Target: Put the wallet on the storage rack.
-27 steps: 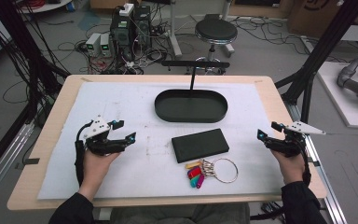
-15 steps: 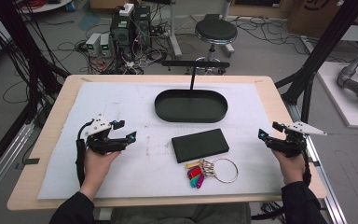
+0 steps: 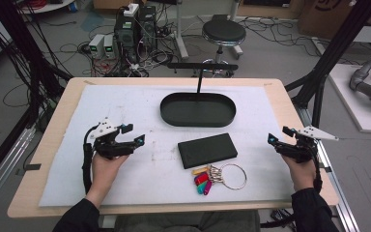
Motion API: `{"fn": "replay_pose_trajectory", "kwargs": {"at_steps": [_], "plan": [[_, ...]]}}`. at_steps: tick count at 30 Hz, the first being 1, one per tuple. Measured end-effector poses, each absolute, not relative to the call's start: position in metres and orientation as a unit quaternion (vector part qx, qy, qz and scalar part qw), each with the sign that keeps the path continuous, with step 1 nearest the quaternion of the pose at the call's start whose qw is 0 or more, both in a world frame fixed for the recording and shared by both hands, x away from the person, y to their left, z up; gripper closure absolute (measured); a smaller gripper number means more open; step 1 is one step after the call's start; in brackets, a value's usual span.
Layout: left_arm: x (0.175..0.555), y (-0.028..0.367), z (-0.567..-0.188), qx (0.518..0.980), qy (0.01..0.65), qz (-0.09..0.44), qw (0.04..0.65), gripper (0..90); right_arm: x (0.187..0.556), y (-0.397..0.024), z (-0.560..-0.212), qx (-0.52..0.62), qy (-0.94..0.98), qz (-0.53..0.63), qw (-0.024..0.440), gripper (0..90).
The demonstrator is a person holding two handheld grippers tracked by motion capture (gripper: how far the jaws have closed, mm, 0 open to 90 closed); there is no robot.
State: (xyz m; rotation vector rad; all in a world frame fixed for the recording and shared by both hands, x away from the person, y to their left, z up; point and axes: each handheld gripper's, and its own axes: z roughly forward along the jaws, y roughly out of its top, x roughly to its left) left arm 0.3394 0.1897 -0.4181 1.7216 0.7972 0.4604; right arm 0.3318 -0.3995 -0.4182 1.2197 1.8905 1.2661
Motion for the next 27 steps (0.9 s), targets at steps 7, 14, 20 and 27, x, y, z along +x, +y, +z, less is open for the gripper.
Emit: {"fn": "replay_pose_trajectory", "kwargs": {"at_steps": [7,14,20,27], "plan": [[0.344,0.177,-0.418,0.738,0.329,0.181,0.56,31.3,0.332,-0.399,-0.418,0.454,0.705,0.468,0.279,26.4],[0.35,0.16,-0.419,0.748,0.32,0.161,0.559,31.3,0.333,-0.397,-0.419,0.449,0.709,0.465,0.282,27.9],[0.355,0.144,-0.419,0.76,0.312,0.138,0.552,31.3,0.334,-0.395,-0.419,0.445,0.712,0.461,0.287,27.9],[0.369,0.118,-0.423,0.769,0.313,0.102,0.549,33.2,0.335,-0.392,-0.418,0.442,0.714,0.46,0.287,28.0]]}}
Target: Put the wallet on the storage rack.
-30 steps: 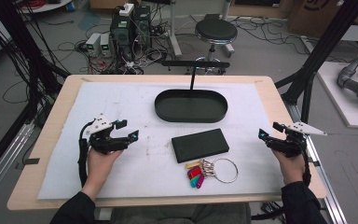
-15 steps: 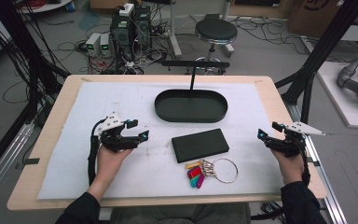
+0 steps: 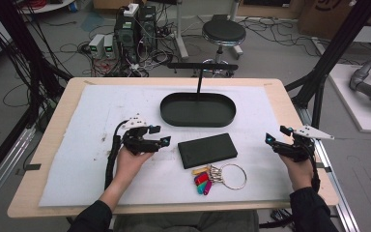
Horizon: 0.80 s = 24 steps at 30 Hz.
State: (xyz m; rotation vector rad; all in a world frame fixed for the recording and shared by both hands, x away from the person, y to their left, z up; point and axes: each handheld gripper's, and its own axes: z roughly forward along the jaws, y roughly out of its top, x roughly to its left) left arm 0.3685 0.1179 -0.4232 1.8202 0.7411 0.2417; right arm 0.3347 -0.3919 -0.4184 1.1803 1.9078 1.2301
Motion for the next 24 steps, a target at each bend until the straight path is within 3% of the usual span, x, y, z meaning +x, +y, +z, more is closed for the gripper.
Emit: {"fn": "replay_pose_trajectory", "kwargs": {"at_steps": [8,16,24], "plan": [[0.375,0.093,-0.432,0.784,0.319,0.113,0.521,39.2,0.335,-0.391,-0.418,0.438,0.717,0.46,0.287,28.0],[0.382,0.079,-0.441,0.784,0.337,0.088,0.514,48.3,0.334,-0.391,-0.418,0.435,0.72,0.458,0.289,28.0],[0.391,0.071,-0.451,0.794,0.354,0.055,0.492,48.7,0.334,-0.389,-0.419,0.434,0.723,0.453,0.289,28.0]]}}
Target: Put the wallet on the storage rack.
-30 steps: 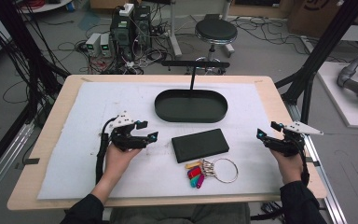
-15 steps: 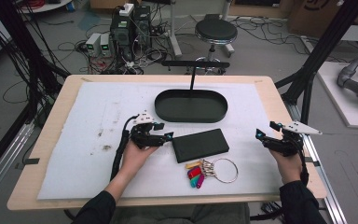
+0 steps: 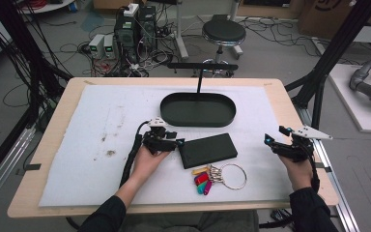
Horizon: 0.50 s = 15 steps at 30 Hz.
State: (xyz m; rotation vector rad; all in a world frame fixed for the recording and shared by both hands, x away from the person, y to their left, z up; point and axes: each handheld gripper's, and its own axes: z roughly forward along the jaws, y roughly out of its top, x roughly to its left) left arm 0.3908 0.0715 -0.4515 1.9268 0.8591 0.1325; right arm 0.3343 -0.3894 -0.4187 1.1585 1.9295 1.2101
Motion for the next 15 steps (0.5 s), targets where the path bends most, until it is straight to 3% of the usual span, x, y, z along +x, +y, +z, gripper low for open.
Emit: {"fn": "replay_pose_trajectory", "kwargs": {"at_steps": [10,11,12,15], "plan": [[0.3941,0.0693,-0.455,0.795,0.385,0.007,0.469,47.8,0.3352,-0.3883,-0.4199,0.437,0.726,0.448,0.285,28.2],[0.3941,0.0693,-0.455,0.795,0.385,0.007,0.469,50.4,0.3352,-0.3883,-0.4199,0.437,0.726,0.448,0.285,28.2],[0.3939,0.0704,-0.4559,0.79,0.382,-0.02,0.479,59.6,0.335,-0.3881,-0.4195,0.434,0.727,0.448,0.286,28.2],[0.393,0.0698,-0.4552,0.793,0.379,-0.015,0.477,63.7,0.3352,-0.3878,-0.4194,0.434,0.727,0.448,0.286,28.2]]}}
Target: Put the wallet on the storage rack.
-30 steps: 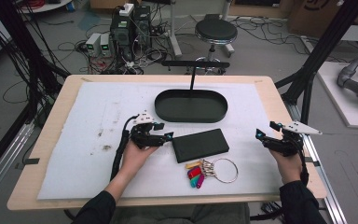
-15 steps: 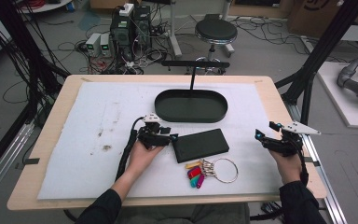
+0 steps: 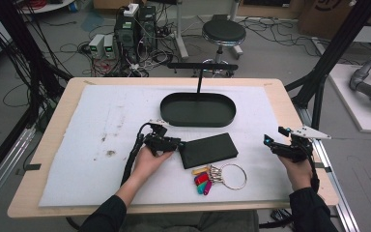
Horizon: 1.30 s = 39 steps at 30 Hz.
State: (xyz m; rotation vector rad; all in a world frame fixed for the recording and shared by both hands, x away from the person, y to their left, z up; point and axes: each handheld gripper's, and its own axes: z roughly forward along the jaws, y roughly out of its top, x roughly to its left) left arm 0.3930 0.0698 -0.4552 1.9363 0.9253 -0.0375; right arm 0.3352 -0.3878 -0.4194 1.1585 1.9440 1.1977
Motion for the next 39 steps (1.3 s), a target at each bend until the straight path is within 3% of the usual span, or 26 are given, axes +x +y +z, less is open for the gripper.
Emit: {"fn": "replay_pose_trajectory", "kwargs": {"at_steps": [9,18,22,27,31,36,39], "plan": [[0.384,0.07,-0.446,0.796,0.324,0.056,0.509,75.6,0.335,-0.387,-0.419,0.435,0.727,0.448,0.286,28.2],[0.372,0.072,-0.427,0.782,0.258,0.129,0.552,78.0,0.336,-0.385,-0.418,0.431,0.725,0.459,0.281,28.2],[0.364,0.072,-0.417,0.782,0.193,0.18,0.565,78.2,0.336,-0.381,-0.416,0.422,0.723,0.474,0.273,28.4],[0.354,0.072,-0.414,0.78,0.155,0.199,0.572,78.2,0.338,-0.36,-0.415,0.374,0.747,0.498,0.231,38.1],[0.35,0.074,-0.415,0.779,0.133,0.204,0.578,78.2,0.344,-0.341,-0.418,0.342,0.771,0.503,0.187,40.2],[0.342,0.08,-0.419,0.781,0.094,0.211,0.58,78.2,0.349,-0.323,-0.421,0.319,0.791,0.495,0.17,42.0],[0.338,0.081,-0.419,0.779,0.076,0.212,0.585,78.0,0.351,-0.311,-0.423,0.296,0.803,0.495,0.15,53.2]]}}
